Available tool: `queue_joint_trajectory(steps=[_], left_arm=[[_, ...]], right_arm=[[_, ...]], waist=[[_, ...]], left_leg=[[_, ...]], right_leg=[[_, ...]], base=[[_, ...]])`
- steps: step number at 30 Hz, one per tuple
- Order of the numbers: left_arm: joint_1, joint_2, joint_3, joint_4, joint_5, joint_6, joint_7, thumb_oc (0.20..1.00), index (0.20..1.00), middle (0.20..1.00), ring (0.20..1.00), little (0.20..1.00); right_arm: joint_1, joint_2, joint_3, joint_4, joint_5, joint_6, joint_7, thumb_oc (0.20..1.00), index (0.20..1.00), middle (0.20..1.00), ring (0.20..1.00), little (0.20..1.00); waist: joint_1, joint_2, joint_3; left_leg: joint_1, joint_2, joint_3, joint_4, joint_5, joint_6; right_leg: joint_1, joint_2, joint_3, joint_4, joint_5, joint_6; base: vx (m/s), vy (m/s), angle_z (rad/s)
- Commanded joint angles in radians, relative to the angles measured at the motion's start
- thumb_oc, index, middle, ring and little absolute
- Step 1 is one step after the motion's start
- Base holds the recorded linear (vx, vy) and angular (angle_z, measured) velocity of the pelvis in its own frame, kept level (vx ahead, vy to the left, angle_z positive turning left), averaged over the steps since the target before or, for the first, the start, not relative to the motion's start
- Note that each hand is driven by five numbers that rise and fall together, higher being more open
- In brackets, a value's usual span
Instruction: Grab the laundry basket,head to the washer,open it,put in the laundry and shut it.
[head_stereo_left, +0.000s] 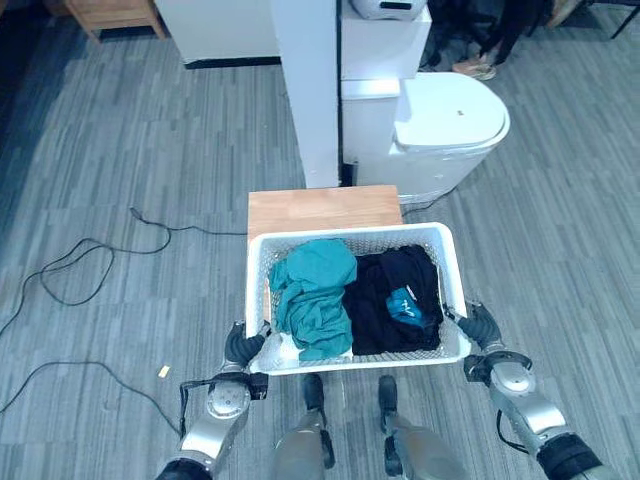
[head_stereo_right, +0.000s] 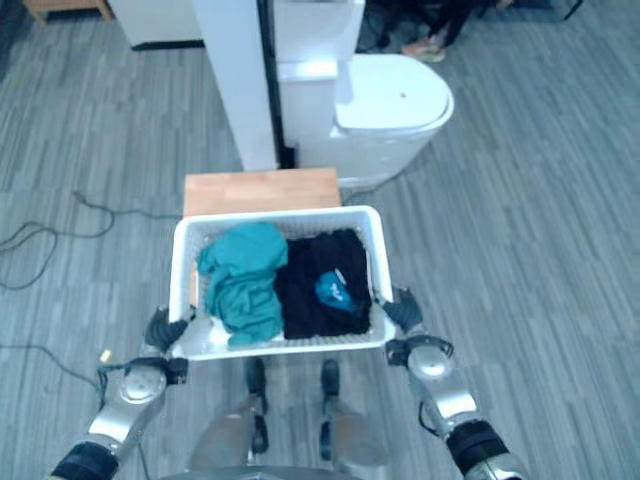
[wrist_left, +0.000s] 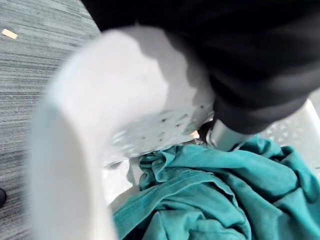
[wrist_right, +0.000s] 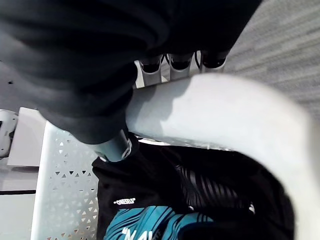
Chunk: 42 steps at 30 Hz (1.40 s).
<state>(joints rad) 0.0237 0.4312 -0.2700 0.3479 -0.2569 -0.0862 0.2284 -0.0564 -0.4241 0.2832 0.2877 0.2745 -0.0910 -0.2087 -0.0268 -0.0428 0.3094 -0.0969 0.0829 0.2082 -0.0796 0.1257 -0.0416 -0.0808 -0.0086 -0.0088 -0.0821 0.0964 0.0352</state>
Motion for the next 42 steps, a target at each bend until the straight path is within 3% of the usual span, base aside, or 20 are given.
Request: queue_joint_trajectory(steps=[1,2,5,9,11,14,16,17,18,19,22,24,25,26,27,28,30,33,37,42], left_arm=[[-0.063,-0.032,-0.03,-0.091,-0.055,-0.11,-0.118,0.2,0.2,0.2,0.2,0.2],[-0.041,-0.03,-0.043,-0.132,-0.058,-0.109,-0.125,0.2,0.2,0.2,0.2,0.2],[-0.037,-0.03,-0.059,-0.154,-0.049,-0.107,-0.134,0.2,0.2,0.2,0.2,0.2],[-0.014,-0.009,-0.087,-0.193,-0.014,-0.104,-0.165,0.2,0.2,0.2,0.2,0.2],[-0.018,0.003,-0.091,-0.214,-0.001,-0.111,-0.165,0.2,0.2,0.2,0.2,0.2],[-0.025,0.01,-0.086,-0.231,0.001,-0.121,-0.154,0.2,0.2,0.2,0.2,0.2],[-0.05,0.015,-0.08,-0.241,-0.011,-0.126,-0.138,0.2,0.2,0.2,0.2,0.2],[-0.051,0.016,-0.079,-0.241,-0.012,-0.126,-0.138,0.2,0.2,0.2,0.2,0.2],[-0.059,0.013,-0.081,-0.241,-0.012,-0.126,-0.135,0.2,0.2,0.2,0.2,0.2],[-0.057,0.009,-0.072,-0.248,-0.018,-0.128,-0.132,0.2,0.2,0.2,0.2,0.2],[-0.034,0.002,-0.055,-0.244,-0.026,-0.126,-0.134,0.2,0.2,0.2,0.2,0.2],[-0.019,-0.007,-0.062,-0.233,-0.02,-0.119,-0.146,0.2,0.2,0.2,0.2,0.2],[-0.016,-0.03,-0.082,-0.217,-0.037,-0.119,-0.157,0.2,0.2,0.2,0.2,0.2],[-0.018,-0.036,-0.087,-0.215,-0.046,-0.121,-0.152,0.2,0.2,0.2,0.2,0.2],[-0.024,-0.048,-0.112,-0.213,-0.063,-0.121,-0.134,0.2,0.2,0.2,0.2,0.2],[-0.026,-0.049,-0.112,-0.212,-0.063,-0.122,-0.133,0.2,0.2,0.2,0.2,0.2],[-0.023,-0.058,-0.139,-0.219,-0.06,-0.119,-0.138,0.2,0.2,0.2,0.2,0.2],[-0.015,-0.057,-0.145,-0.224,-0.038,-0.106,-0.14,0.2,0.2,0.2,0.2,0.2],[0.008,-0.056,-0.127,-0.231,-0.03,-0.101,-0.137,0.2,0.2,0.2,0.2,0.2],[0.051,-0.045,-0.107,-0.238,-0.029,-0.102,-0.154,0.2,0.2,0.2,0.2,0.2]], right_arm=[[-0.029,-0.015,-0.004,-0.134,-0.015,-0.128,0.098,0.2,0.2,0.2,0.2,0.2],[-0.005,-0.024,-0.019,-0.175,-0.025,-0.13,0.103,0.2,0.2,0.2,0.2,0.2],[0.033,-0.029,-0.04,-0.213,-0.023,-0.132,0.119,0.2,0.2,0.2,0.2,0.2],[0.092,-0.039,-0.066,-0.26,-0.029,-0.128,0.141,0.2,0.2,0.2,0.2,0.2],[0.089,-0.027,-0.06,-0.274,-0.027,-0.125,0.15,0.2,0.2,0.2,0.2,0.2],[0.071,-0.015,-0.047,-0.278,-0.024,-0.124,0.153,0.2,0.2,0.2,0.2,0.2],[0.052,-0.003,-0.037,-0.28,-0.028,-0.127,0.146,0.2,0.2,0.2,0.2,0.2],[0.051,-0.002,-0.037,-0.28,-0.028,-0.126,0.146,0.2,0.2,0.2,0.2,0.2],[0.049,0.006,-0.034,-0.284,-0.027,-0.13,0.144,0.2,0.2,0.2,0.2,0.2],[0.052,0.011,-0.023,-0.298,-0.027,-0.131,0.149,0.2,0.2,0.2,0.2,0.2],[0.047,0.012,-0.005,-0.307,-0.04,-0.131,0.154,0.2,0.2,0.2,0.2,0.2],[0.081,0.011,-0.014,-0.324,-0.042,-0.13,0.161,0.2,0.2,0.2,0.2,0.2],[0.093,-0.011,-0.02,-0.324,-0.028,-0.141,0.151,0.2,0.2,0.2,0.2,0.2],[0.087,-0.019,-0.017,-0.325,-0.019,-0.142,0.149,0.2,0.2,0.2,0.2,0.2],[0.069,-0.028,-0.004,-0.318,0.001,-0.133,0.139,0.2,0.2,0.2,0.2,0.2],[0.068,-0.028,-0.005,-0.319,0.002,-0.133,0.139,0.2,0.2,0.2,0.2,0.2],[0.048,-0.035,0.008,-0.315,0.009,-0.127,0.144,0.2,0.2,0.2,0.2,0.2],[0.045,-0.027,0.005,-0.284,0.021,-0.13,0.13,0.2,0.2,0.2,0.2,0.2],[0.045,-0.016,0.003,-0.265,0.022,-0.132,0.116,0.2,0.2,0.2,0.2,0.2],[0.069,0.003,-0.001,-0.262,0.024,-0.132,0.139,0.2,0.2,0.2,0.2,0.2]], waist=[[-0.007,-0.025,-0.089],[-0.017,-0.027,-0.096],[-0.047,-0.024,-0.119],[-0.109,-0.012,-0.167],[-0.134,-0.009,-0.162],[-0.136,-0.009,-0.15],[-0.109,-0.001,-0.135],[-0.109,-0.002,-0.136],[-0.104,0.0,-0.139],[-0.094,0.014,-0.145],[-0.073,0.013,-0.165],[-0.092,0.011,-0.178],[-0.097,0.007,-0.177],[-0.09,0.011,-0.169],[-0.07,0.003,-0.159],[-0.073,-0.005,-0.156],[-0.04,-0.023,-0.15],[-0.004,-0.005,-0.143],[0.038,0.006,-0.132],[0.057,-0.002,-0.166]], left_leg=[[0.028,0.008,-0.083,0.114,-0.111,-0.016],[0.032,-0.024,-0.158,0.128,-0.139,-0.007],[0.037,-0.055,-0.208,0.125,-0.163,0.003],[0.101,-0.066,-0.134,0.082,-0.179,0.028],[0.131,-0.07,-0.026,0.058,-0.194,0.045],[0.14,-0.067,0.047,0.055,-0.201,0.052],[0.149,-0.045,0.115,0.052,-0.209,0.048],[0.146,-0.046,0.115,0.052,-0.205,0.047],[0.152,-0.035,0.144,0.051,-0.205,0.041],[0.196,-0.007,0.206,0.051,-0.229,0.025],[0.226,0.025,0.301,0.057,-0.223,0.003],[0.248,0.049,0.314,0.099,-0.242,-0.014],[0.21,0.129,0.304,0.31,-0.187,-0.054],[0.185,0.158,0.263,0.397,-0.159,-0.069],[0.125,0.113,0.136,0.47,-0.165,-0.048],[0.113,0.109,0.149,0.473,-0.151,-0.034],[0.021,-0.024,0.014,0.408,-0.25,0.011],[-0.078,-0.082,-0.043,0.194,-0.105,0.007],[-0.154,-0.106,-0.078,0.02,-0.025,-0.008],[-0.141,-0.089,-0.047,0.053,0.008,0.02]], right_leg=[[0.034,-0.016,0.039,0.084,-0.131,0.031],[0.032,-0.008,0.074,0.094,-0.127,0.035],[0.02,-0.001,0.114,0.1,-0.116,0.04],[0.015,0.005,0.19,0.087,-0.085,0.073],[-0.022,0.011,0.263,0.095,-0.049,0.114],[-0.062,0.013,0.278,0.11,-0.022,0.134],[-0.096,-0.033,0.122,0.128,-0.037,0.124],[-0.099,-0.034,0.122,0.127,-0.034,0.123],[-0.097,-0.069,0.008,0.128,-0.048,0.112],[-0.084,-0.121,-0.186,0.151,-0.087,0.103],[-0.059,-0.178,-0.377,0.165,-0.092,0.09],[-0.053,-0.152,-0.323,0.16,-0.107,0.082],[0.01,-0.104,-0.274,0.11,-0.121,0.046],[0.033,-0.076,-0.259,0.096,-0.131,0.024],[0.064,-0.055,-0.214,0.084,-0.153,0.004],[0.054,-0.064,-0.226,0.085,-0.138,-0.002],[0.09,-0.055,-0.146,0.077,-0.154,0.01],[0.158,-0.007,-0.094,0.054,-0.178,0.012],[0.225,0.034,-0.026,0.055,-0.226,0.008],[0.301,0.02,0.034,0.106,-0.286,0.026]], base=[[-0.03,0.048,-0.4],[-0.03,0.049,-0.52],[0.0,0.104,-0.86],[0.03,0.178,-0.56],[-0.08,0.184,-1.33],[-0.09,0.049,-1.72],[-0.09,-0.068,-1.44],[-0.04,-0.087,-1.66],[0.1,-0.14,-1.75],[0.11,-0.221,-1.5],[0.11,-0.255,-1.54],[0.32,-0.442,-0.9],[0.4,-0.596,-0.63],[0.45,-0.618,-0.54],[0.14,-0.266,-0.6],[0.14,-0.174,-1.08],[0.31,-0.109,-1.27],[0.42,-0.071,-0.56],[0.41,0.001,-0.4],[0.54,0.136,-0.71]])
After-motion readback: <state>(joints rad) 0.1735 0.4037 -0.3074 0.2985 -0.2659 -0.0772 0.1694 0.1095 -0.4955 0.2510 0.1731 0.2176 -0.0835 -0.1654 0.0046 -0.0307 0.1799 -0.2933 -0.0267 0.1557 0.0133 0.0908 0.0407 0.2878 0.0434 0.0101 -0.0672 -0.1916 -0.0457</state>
